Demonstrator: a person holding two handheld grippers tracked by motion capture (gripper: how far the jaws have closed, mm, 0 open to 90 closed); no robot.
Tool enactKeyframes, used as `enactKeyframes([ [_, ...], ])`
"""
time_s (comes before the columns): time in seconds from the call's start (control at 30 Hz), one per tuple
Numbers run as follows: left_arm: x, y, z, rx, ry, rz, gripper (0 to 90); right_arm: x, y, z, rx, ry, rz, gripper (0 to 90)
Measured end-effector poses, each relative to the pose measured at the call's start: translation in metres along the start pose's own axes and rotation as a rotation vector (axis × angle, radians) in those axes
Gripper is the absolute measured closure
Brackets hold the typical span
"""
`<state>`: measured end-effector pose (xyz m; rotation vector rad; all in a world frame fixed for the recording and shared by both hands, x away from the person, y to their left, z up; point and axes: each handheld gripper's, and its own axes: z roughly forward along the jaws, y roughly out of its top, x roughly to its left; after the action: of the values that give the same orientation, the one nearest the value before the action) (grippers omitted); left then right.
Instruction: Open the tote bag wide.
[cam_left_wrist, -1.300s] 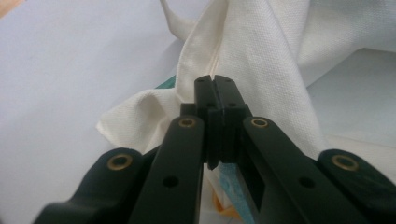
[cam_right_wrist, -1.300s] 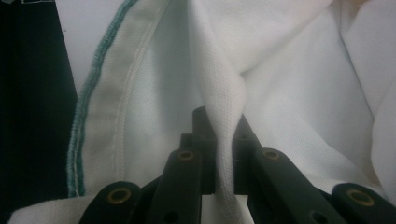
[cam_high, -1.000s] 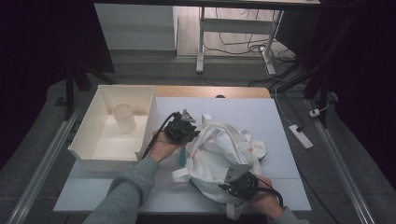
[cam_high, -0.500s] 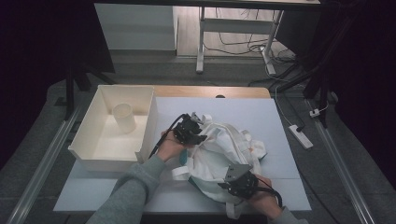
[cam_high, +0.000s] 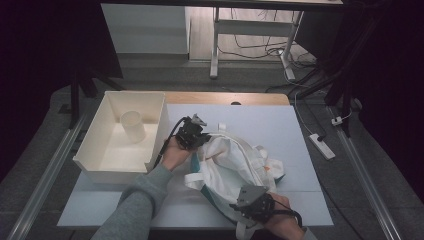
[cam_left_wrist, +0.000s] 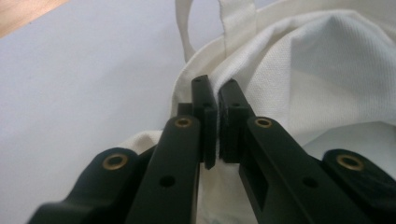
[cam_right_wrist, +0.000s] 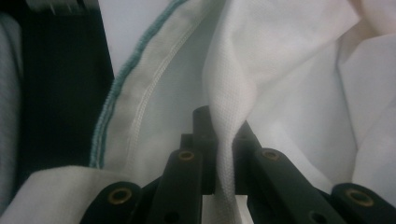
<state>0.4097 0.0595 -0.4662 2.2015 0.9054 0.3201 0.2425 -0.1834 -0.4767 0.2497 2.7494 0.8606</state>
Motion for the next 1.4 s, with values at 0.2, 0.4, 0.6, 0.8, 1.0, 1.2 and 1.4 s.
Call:
enactKeyframes([
  [0.2, -0.006, 0.0, -0.003, 0.011, 0.016, 0.03, 86.9, -0.004, -0.005, 0.01, 0.019, 0.034, 0.034, 85.4],
  [0.4, -0.007, -0.002, -0.001, 0.016, 0.006, 0.025, 86.9, -0.007, -0.006, 0.013, 0.03, 0.025, 0.038, 85.3],
  [0.6, -0.007, -0.003, -0.002, 0.014, 0.001, 0.026, 86.8, -0.011, -0.009, 0.013, 0.025, 0.034, 0.054, 84.8],
  [0.8, -0.006, -0.004, -0.003, 0.018, -0.017, 0.017, 86.7, -0.019, -0.006, -0.005, -0.116, 0.085, 0.123, 63.8],
  [1.0, -0.007, -0.004, -0.002, 0.021, -0.021, 0.018, 86.5, -0.039, 0.004, -0.034, -0.199, -0.113, 0.203, 52.7],
  [1.2, -0.006, -0.005, -0.003, 0.024, -0.029, 0.02, 86.4, -0.062, 0.019, -0.021, -0.138, -0.177, 0.23, 48.7],
  [1.4, -0.005, -0.006, -0.003, 0.026, -0.035, 0.023, 86.4, -0.079, 0.028, -0.003, -0.054, -0.162, 0.252, 45.0],
])
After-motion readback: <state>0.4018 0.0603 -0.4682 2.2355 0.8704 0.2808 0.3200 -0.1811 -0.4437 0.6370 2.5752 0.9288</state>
